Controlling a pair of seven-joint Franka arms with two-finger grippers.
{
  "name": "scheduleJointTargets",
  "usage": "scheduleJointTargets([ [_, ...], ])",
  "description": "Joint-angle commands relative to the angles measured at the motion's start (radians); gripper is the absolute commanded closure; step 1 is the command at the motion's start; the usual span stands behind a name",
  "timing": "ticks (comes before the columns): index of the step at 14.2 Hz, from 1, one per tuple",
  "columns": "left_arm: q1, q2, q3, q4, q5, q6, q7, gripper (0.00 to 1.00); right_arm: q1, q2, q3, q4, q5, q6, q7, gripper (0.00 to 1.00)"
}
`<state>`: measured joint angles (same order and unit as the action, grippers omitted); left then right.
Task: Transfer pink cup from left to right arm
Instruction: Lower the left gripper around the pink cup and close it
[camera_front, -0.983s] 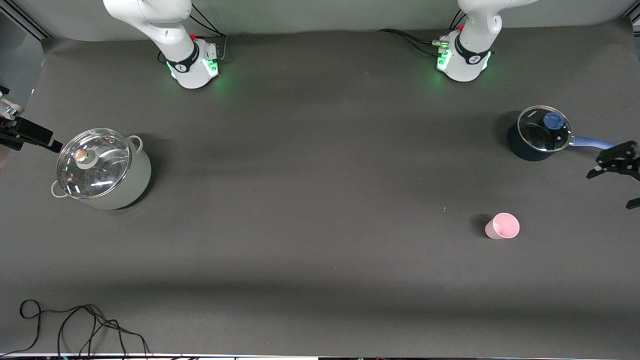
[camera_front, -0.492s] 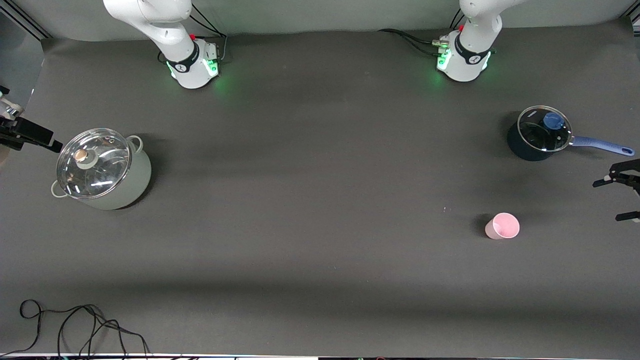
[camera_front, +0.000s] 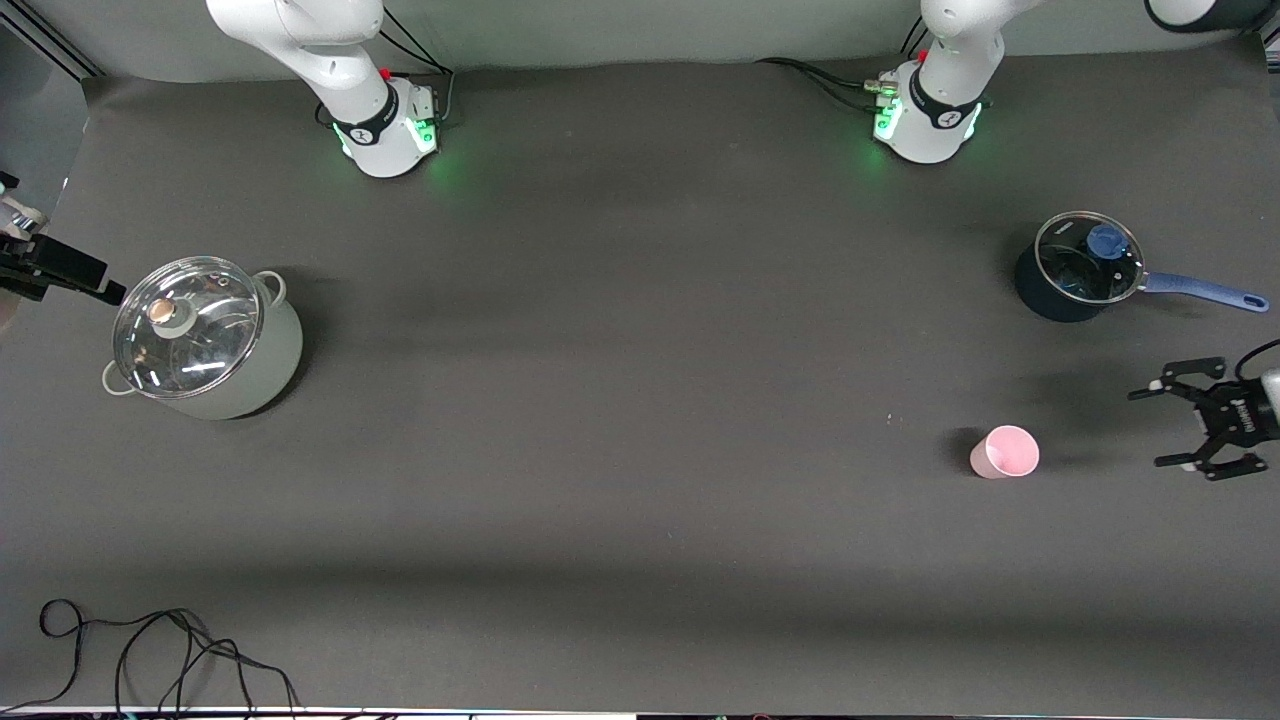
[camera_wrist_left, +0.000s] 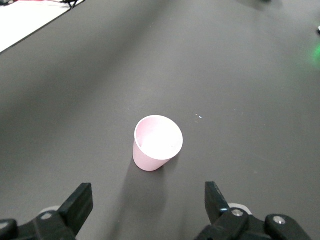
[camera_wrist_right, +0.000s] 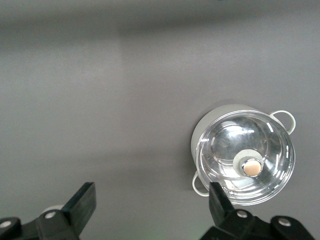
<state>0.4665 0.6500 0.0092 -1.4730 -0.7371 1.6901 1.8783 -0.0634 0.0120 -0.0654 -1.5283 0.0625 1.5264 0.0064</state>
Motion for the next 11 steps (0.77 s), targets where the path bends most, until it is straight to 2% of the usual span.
scheduleJointTargets([
  [1, 0.023, 0.062, -0.008, -0.006, -0.115, 0.008, 0.178, 0.00, 0.005, 0.005, -0.001, 0.016, -0.009, -0.015, 0.021, 0.00],
  [4, 0.044, 0.108, -0.008, -0.049, -0.200, 0.075, 0.350, 0.00, 0.004, 0.003, -0.001, 0.014, -0.009, -0.015, 0.021, 0.00],
  [8, 0.069, 0.192, -0.008, -0.063, -0.310, 0.080, 0.569, 0.00, 0.004, 0.003, -0.001, 0.014, -0.009, -0.015, 0.021, 0.00],
  [11, 0.070, 0.209, -0.008, -0.099, -0.347, 0.091, 0.640, 0.00, 0.004, 0.003, -0.001, 0.014, -0.009, -0.015, 0.021, 0.00],
])
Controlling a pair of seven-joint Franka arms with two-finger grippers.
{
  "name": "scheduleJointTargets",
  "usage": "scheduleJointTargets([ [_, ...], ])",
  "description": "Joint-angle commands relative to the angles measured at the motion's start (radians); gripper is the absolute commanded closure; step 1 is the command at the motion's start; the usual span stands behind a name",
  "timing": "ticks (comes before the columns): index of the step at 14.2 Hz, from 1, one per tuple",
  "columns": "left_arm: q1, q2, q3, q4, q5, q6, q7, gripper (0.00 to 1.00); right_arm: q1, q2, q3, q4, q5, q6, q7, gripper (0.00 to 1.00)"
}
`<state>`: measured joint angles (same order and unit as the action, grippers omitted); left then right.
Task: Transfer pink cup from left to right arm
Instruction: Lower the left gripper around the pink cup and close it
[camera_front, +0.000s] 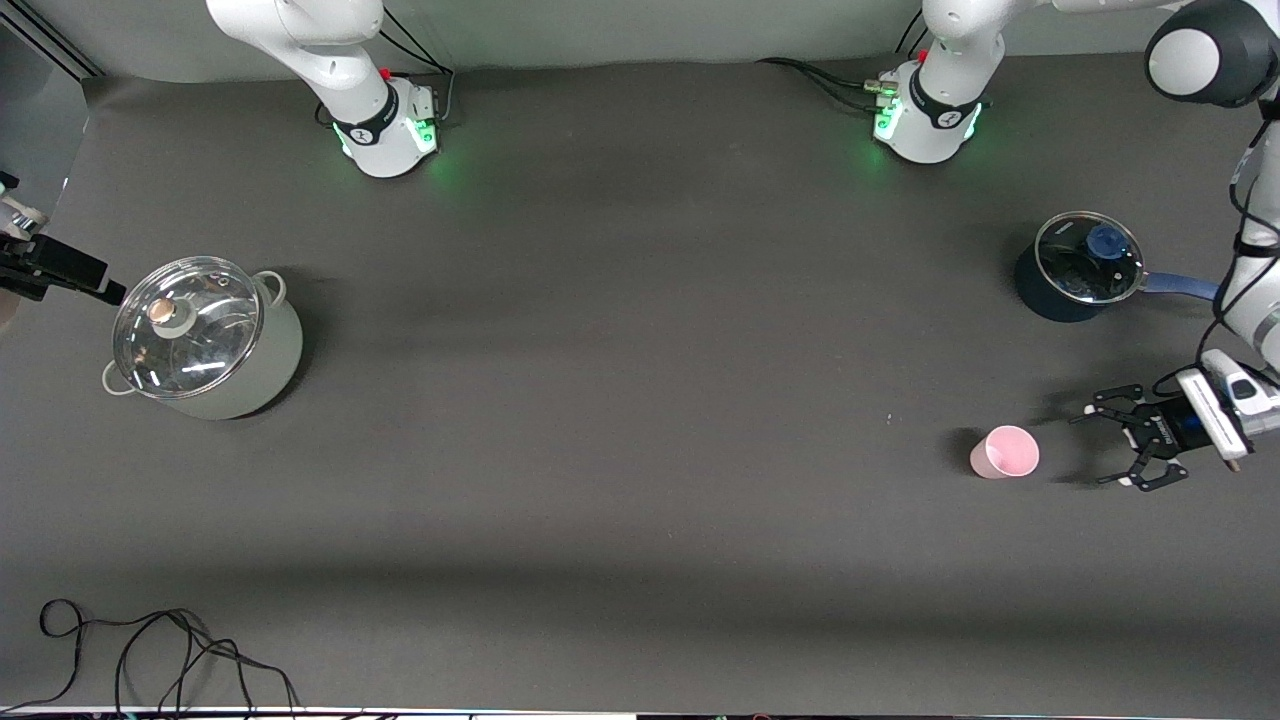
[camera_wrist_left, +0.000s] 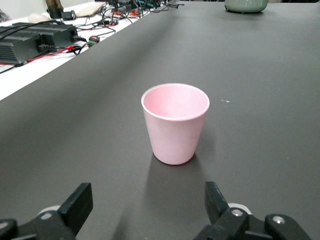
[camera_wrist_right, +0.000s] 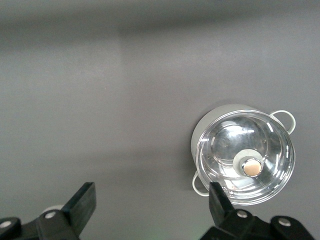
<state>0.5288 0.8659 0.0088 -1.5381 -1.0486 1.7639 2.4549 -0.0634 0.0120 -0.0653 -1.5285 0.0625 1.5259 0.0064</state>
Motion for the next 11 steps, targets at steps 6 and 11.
scheduleJointTargets([
  [6, -0.018, 0.036, -0.013, -0.062, -0.116, 0.058, 0.114, 0.00, 0.000, 0.003, -0.001, 0.014, -0.009, -0.016, 0.021, 0.00],
  [11, -0.073, 0.038, -0.013, -0.089, -0.169, 0.089, 0.115, 0.00, -0.001, 0.003, -0.001, 0.014, -0.009, -0.016, 0.021, 0.00],
])
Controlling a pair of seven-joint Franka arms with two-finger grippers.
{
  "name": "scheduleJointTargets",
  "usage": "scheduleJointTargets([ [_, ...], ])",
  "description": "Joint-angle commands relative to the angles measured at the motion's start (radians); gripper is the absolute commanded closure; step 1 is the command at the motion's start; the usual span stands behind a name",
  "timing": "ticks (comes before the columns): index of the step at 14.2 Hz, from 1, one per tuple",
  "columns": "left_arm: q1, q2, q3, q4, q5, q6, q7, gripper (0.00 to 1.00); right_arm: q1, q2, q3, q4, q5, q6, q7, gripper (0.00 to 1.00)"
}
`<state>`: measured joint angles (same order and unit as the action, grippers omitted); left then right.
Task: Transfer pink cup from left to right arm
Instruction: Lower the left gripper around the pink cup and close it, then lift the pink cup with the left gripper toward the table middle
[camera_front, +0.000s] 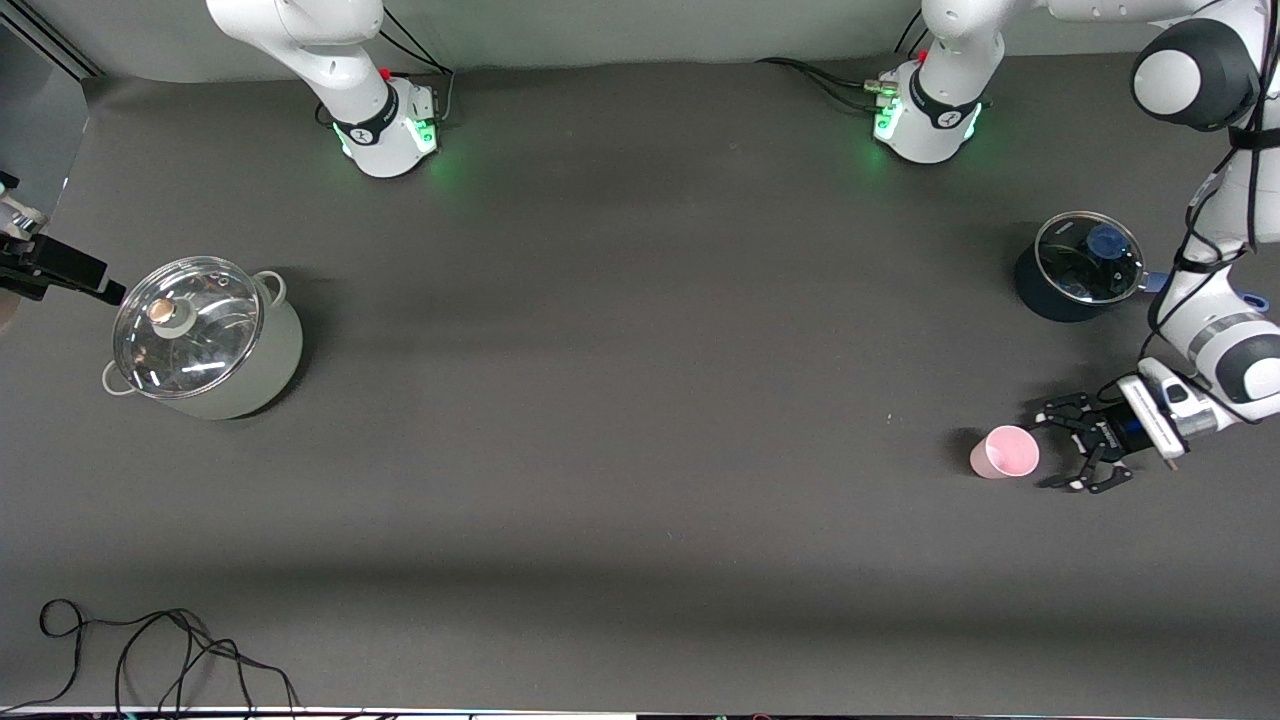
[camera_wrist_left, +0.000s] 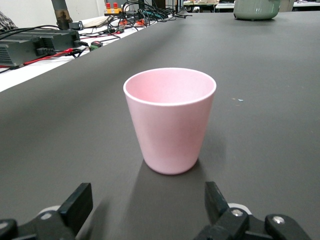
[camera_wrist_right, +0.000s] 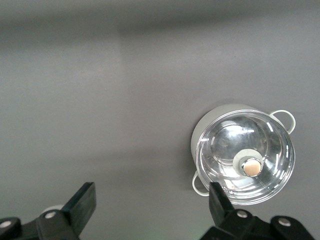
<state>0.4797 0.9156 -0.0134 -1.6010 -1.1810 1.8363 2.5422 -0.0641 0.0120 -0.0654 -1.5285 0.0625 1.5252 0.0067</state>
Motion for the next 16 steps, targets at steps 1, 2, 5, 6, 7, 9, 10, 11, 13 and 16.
scheduleJointTargets([
  [1, -0.030, -0.012, 0.009, -0.030, -0.040, 0.020, 0.027, 0.00, 0.000, 0.003, -0.001, 0.014, -0.009, -0.016, 0.021, 0.00],
  [2, -0.032, -0.012, 0.003, -0.037, -0.045, 0.027, 0.026, 0.00, 0.000, 0.003, -0.001, 0.014, -0.009, -0.016, 0.021, 0.00],
  [5, -0.033, -0.012, -0.022, -0.056, -0.058, 0.035, 0.027, 0.00, 0.000, 0.002, -0.002, 0.014, -0.009, -0.016, 0.021, 0.00],
  [6, -0.033, -0.014, -0.036, -0.063, -0.060, 0.044, 0.027, 0.00, -0.002, 0.002, -0.002, 0.014, -0.009, -0.016, 0.021, 0.00],
  [7, -0.033, -0.014, -0.042, -0.071, -0.062, 0.050, 0.026, 0.00, -0.002, 0.003, -0.002, 0.014, -0.009, -0.016, 0.021, 0.00],
  [9, -0.036, -0.014, -0.051, -0.080, -0.080, 0.054, 0.027, 0.00, -0.002, 0.002, -0.002, 0.014, -0.009, -0.016, 0.021, 0.00],
  [10, -0.042, -0.015, -0.053, -0.082, -0.089, 0.058, 0.027, 0.00, -0.002, 0.003, -0.005, 0.014, -0.009, -0.016, 0.019, 0.00],
  [11, -0.046, -0.015, -0.053, -0.083, -0.092, 0.058, 0.027, 0.00, 0.000, 0.003, -0.007, 0.014, -0.009, -0.016, 0.019, 0.00],
  [13, -0.049, -0.014, -0.054, -0.088, -0.097, 0.057, 0.024, 0.00, 0.000, 0.003, -0.008, 0.014, -0.009, -0.017, 0.019, 0.00],
  [16, -0.049, -0.017, -0.054, -0.094, -0.097, 0.057, 0.026, 0.21, 0.000, 0.002, -0.008, 0.014, -0.009, -0.017, 0.019, 0.00],
])
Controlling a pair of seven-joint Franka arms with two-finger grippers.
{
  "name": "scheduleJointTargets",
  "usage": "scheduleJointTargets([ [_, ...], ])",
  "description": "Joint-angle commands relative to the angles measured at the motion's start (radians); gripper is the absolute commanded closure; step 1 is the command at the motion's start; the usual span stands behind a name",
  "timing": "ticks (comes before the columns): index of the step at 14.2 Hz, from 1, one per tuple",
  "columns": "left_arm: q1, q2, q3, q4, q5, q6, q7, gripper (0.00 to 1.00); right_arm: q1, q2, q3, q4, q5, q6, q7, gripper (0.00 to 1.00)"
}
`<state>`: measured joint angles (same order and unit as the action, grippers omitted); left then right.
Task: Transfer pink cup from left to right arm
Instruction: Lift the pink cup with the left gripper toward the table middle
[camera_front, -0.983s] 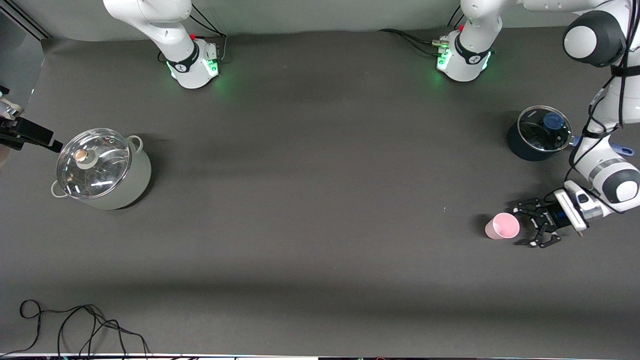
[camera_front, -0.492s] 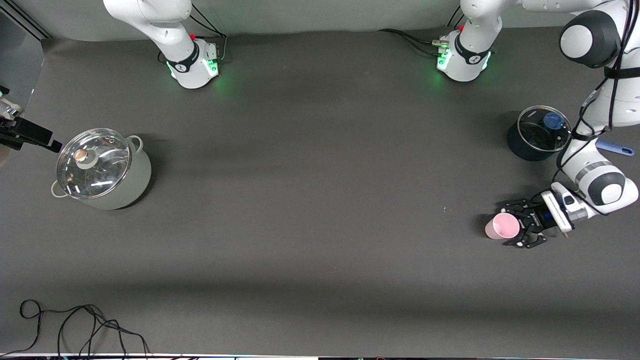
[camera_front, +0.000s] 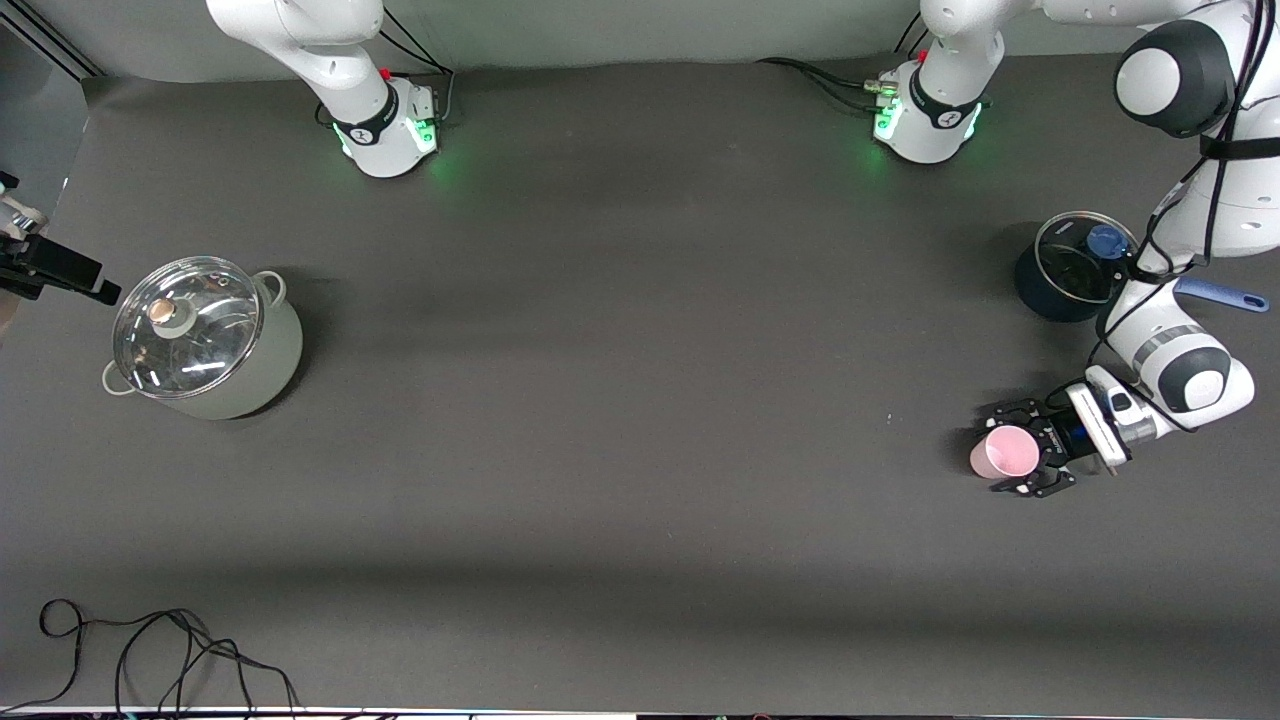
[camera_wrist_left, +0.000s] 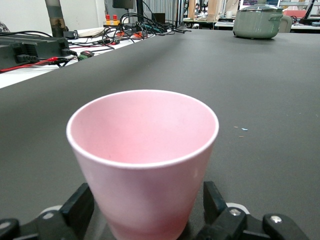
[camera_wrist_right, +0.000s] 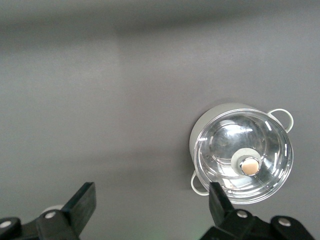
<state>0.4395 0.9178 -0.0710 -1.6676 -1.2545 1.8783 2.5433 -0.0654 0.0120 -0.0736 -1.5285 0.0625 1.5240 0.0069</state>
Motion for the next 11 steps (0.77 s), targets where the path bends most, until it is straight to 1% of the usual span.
scheduleJointTargets([
  [1, -0.007, -0.019, 0.003, -0.027, -0.022, 0.013, 0.025, 0.26, 0.001, 0.003, 0.000, 0.014, -0.009, -0.015, 0.019, 0.00],
  [2, -0.005, -0.020, 0.005, -0.027, -0.022, 0.010, 0.025, 0.29, 0.001, 0.003, 0.000, 0.014, -0.009, -0.016, 0.021, 0.00],
  [4, -0.002, -0.023, 0.005, -0.027, -0.022, 0.009, 0.015, 0.38, 0.001, 0.003, 0.000, 0.014, -0.009, -0.016, 0.022, 0.00],
  [6, -0.001, -0.028, 0.005, -0.026, -0.022, 0.005, -0.004, 0.44, 0.001, 0.003, 0.000, 0.014, -0.009, -0.016, 0.022, 0.00],
  [8, -0.005, -0.051, 0.005, -0.024, -0.017, 0.005, -0.044, 0.52, 0.001, 0.006, 0.000, 0.016, -0.007, -0.016, 0.024, 0.00],
  [11, -0.028, -0.092, 0.005, -0.024, -0.009, 0.012, -0.135, 0.61, 0.001, 0.011, 0.001, 0.018, -0.009, -0.016, 0.012, 0.00],
])
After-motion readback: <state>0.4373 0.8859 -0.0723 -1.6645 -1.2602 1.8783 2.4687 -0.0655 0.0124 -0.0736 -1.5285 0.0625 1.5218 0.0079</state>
